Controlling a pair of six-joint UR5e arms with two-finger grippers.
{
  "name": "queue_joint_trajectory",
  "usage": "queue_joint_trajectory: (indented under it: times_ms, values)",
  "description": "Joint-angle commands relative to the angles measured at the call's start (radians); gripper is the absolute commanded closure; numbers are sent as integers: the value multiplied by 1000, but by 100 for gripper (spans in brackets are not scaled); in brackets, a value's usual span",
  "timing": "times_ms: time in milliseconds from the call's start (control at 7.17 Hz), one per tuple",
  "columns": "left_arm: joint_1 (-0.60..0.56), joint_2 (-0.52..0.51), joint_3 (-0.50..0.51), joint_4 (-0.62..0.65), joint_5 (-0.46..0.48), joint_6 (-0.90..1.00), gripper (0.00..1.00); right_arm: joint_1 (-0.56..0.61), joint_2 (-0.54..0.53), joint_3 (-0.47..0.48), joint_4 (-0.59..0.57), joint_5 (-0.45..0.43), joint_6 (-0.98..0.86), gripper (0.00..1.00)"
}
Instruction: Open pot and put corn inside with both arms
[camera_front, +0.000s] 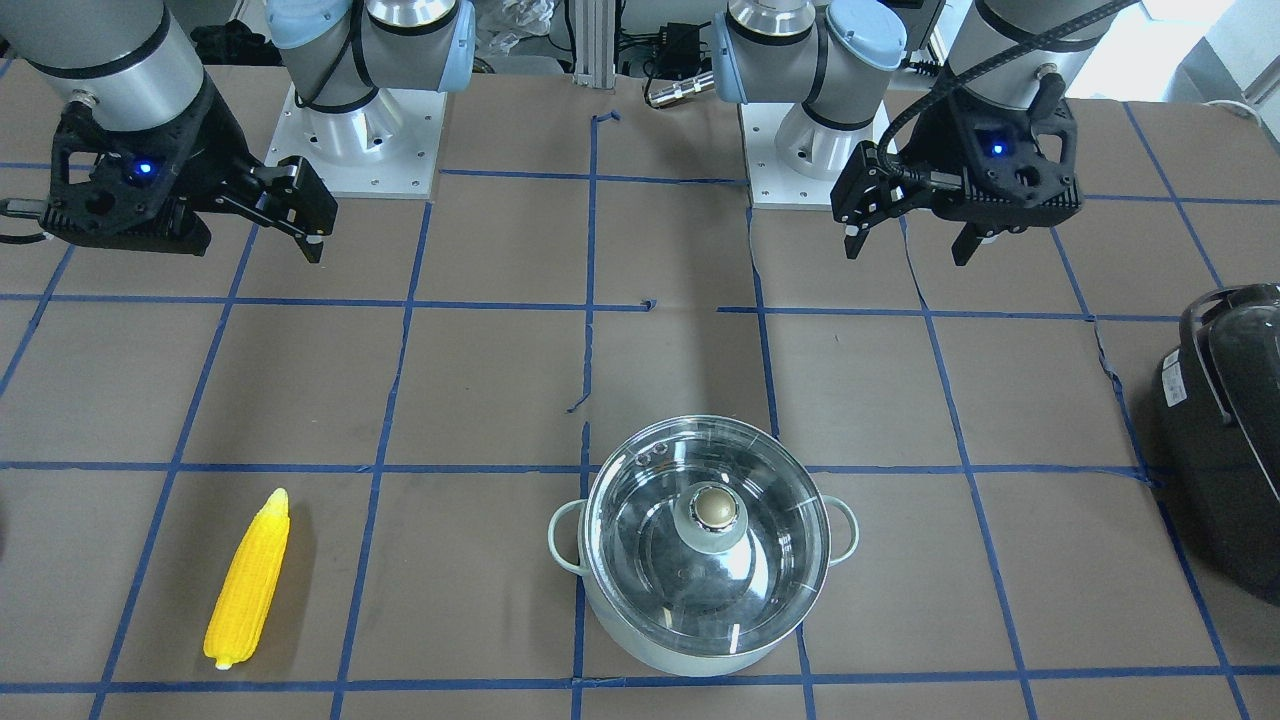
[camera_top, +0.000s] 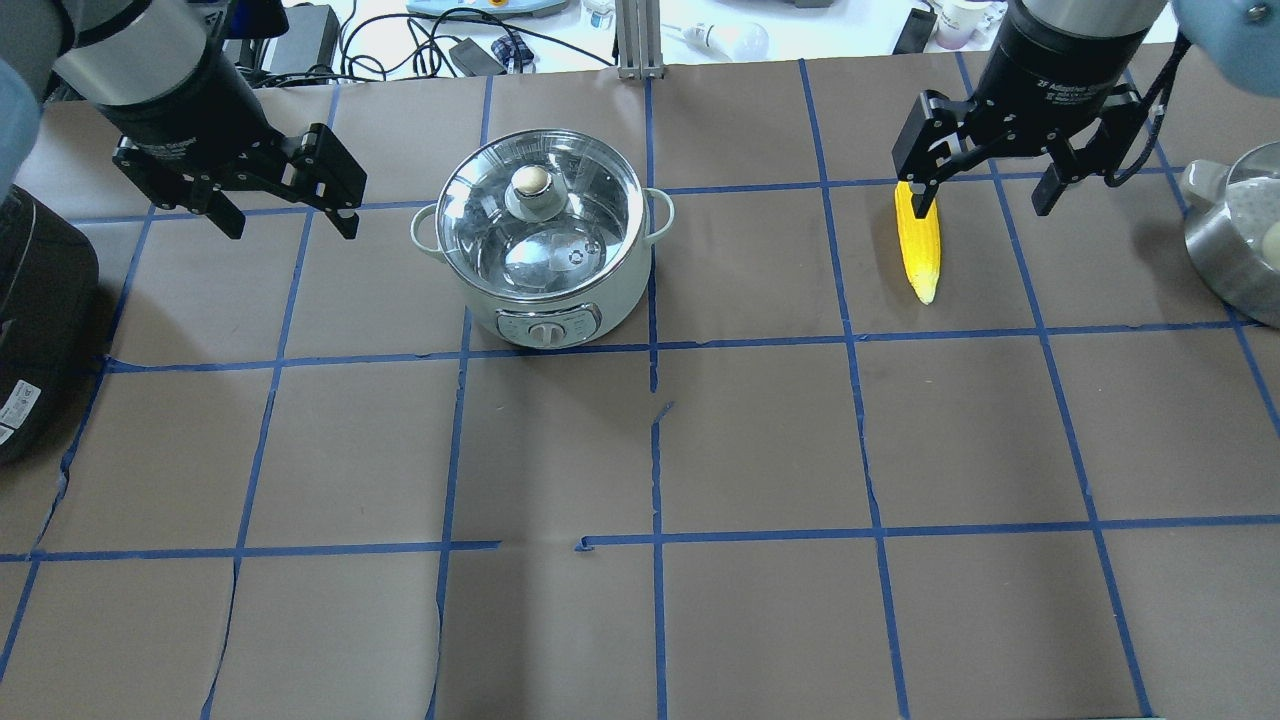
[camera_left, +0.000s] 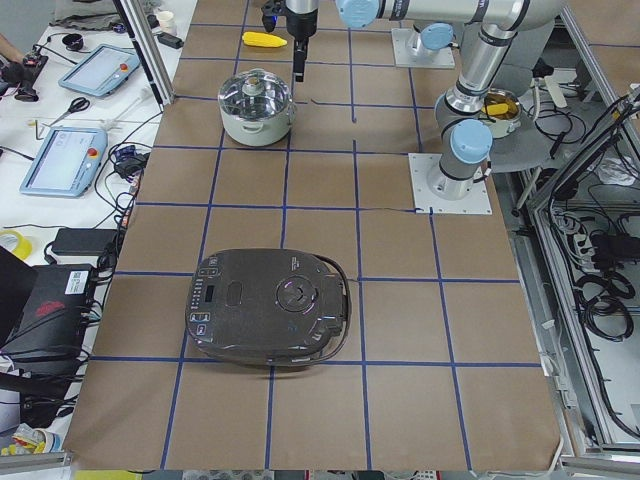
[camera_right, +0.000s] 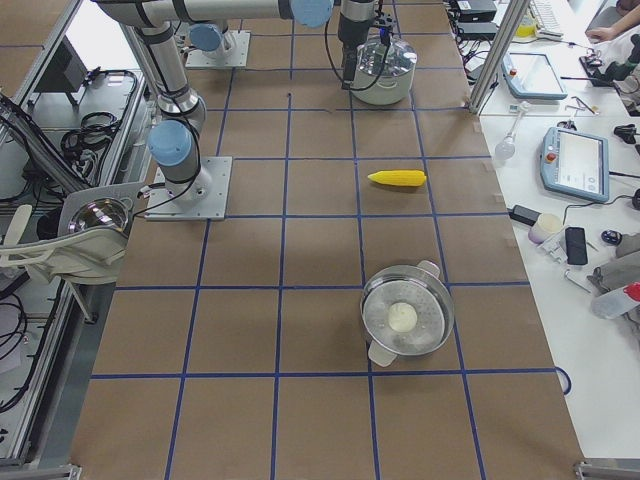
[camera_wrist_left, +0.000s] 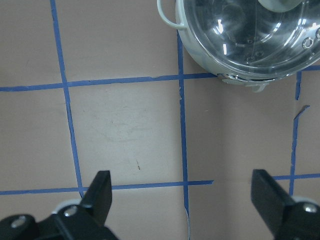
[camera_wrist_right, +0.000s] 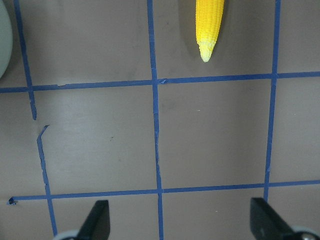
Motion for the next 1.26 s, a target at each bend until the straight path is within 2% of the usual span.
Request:
queue_joint_trajectory:
  times_ms: [0, 1116]
  values:
    - [1, 0, -1, 0, -2, 0, 0, 0, -1, 1, 2, -3, -6, 0]
    - [3, -5, 0, 3, 0, -8, 0, -2, -5, 3, 14, -37, -3, 0]
